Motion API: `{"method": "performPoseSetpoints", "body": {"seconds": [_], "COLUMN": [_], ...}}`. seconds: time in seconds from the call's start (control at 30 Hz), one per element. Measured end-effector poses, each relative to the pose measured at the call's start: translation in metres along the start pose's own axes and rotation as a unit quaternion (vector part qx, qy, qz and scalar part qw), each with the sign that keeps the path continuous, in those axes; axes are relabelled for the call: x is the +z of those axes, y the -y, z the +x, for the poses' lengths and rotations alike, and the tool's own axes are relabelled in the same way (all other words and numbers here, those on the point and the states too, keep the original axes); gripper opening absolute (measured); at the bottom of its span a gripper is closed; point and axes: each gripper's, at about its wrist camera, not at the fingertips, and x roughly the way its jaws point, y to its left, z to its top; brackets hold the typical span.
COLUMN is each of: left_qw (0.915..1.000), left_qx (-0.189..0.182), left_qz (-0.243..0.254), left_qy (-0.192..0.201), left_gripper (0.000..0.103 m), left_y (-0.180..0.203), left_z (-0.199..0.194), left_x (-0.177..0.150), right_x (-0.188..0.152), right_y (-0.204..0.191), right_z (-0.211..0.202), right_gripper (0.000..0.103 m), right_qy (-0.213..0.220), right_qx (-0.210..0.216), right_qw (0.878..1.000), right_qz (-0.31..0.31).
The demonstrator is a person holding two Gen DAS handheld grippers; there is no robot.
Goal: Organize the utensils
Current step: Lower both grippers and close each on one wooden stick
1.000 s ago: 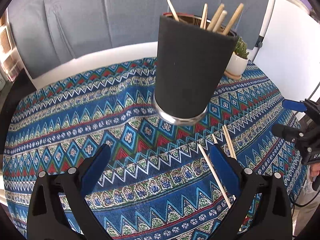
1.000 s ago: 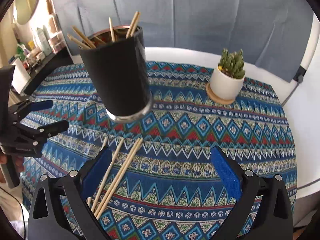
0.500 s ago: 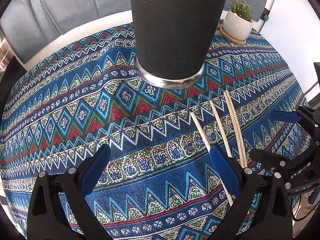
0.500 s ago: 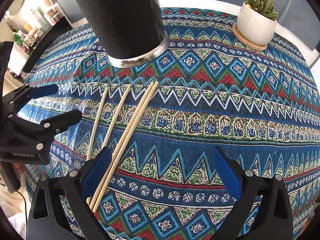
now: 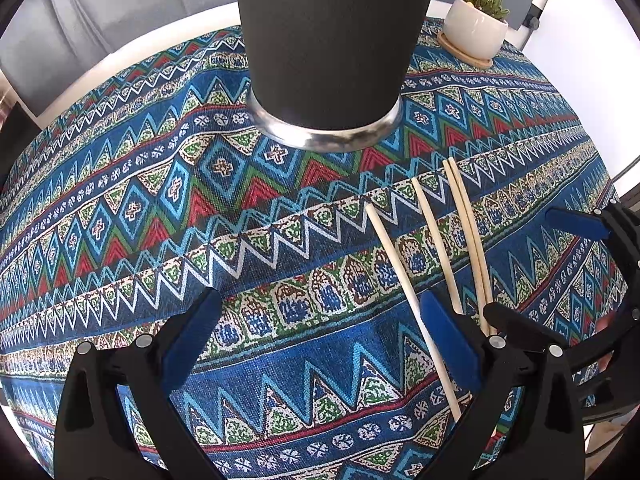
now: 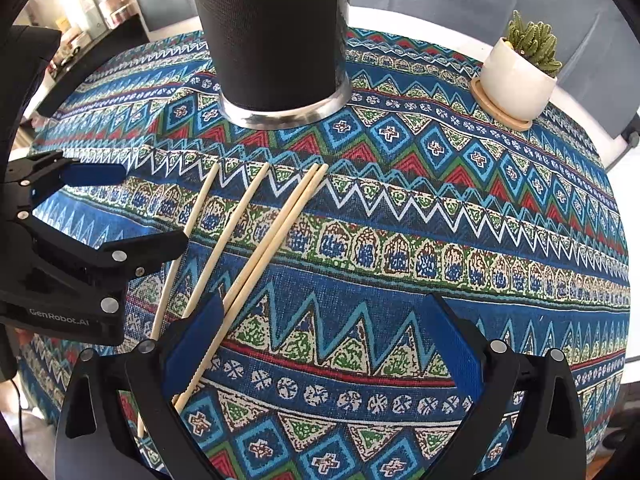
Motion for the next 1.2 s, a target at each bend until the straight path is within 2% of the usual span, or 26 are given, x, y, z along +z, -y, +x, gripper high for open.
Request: {"method": "performPoseSetpoints", "body": {"seconds": [0.2, 0.27, 0.33, 0.43, 0.63, 0.77, 1.07, 1.2], "left_qw": [0.9998, 0.9995, 0.9993, 0.9991, 0.9988, 0.9977, 0.9977, 0.9981], "left_qx": [0.001, 0.026, 0.025, 0.025, 0.024, 0.025, -0.013, -0.024], "left_qz": [-0.013, -0.005, -0.009, -0.01, -0.007, -0.006, -0.045, -0.037], "left_qy": [0.015, 0.014, 0.027, 0.033, 0.043, 0.062, 0.049, 0.044], "left_gripper": [0.098, 0.099, 0.098, 0.098, 0.098, 0.099, 0.097, 0.097], "left_y": [-0.012, -0.011, -0.012, -0.012, -0.018, -0.025, -0.031, -0.017], "left_z": [-0.005, -0.005, -0.007, -0.009, -0.014, -0.021, -0.026, -0.024], "left_x": [-0.008, -0.012, -0.017, -0.023, -0.035, -0.05, -0.044, -0.04], "right_x": [-0.01, -0.017, -0.019, -0.025, -0.03, -0.028, -0.047, -0.054], "right_y": [0.002, 0.009, 0.018, 0.015, -0.002, 0.006, 0.023, 0.025], "right_z": [-0.002, -0.005, -0.008, -0.012, -0.014, -0.015, -0.026, -0.031], "right_gripper": [0.095, 0.095, 0.096, 0.096, 0.095, 0.096, 0.096, 0.096], "right_qy": [0.01, 0.009, 0.003, 0.01, 0.026, 0.024, 0.073, 0.093], "right_qx": [0.001, -0.001, 0.01, 0.014, -0.026, 0.006, 0.015, 0.017], "right_qw": [1.0, 1.0, 0.999, 1.0, 0.999, 1.0, 0.997, 0.995], "right_qz": [0.018, 0.027, 0.038, 0.022, -0.013, -0.008, -0.023, -0.022]}}
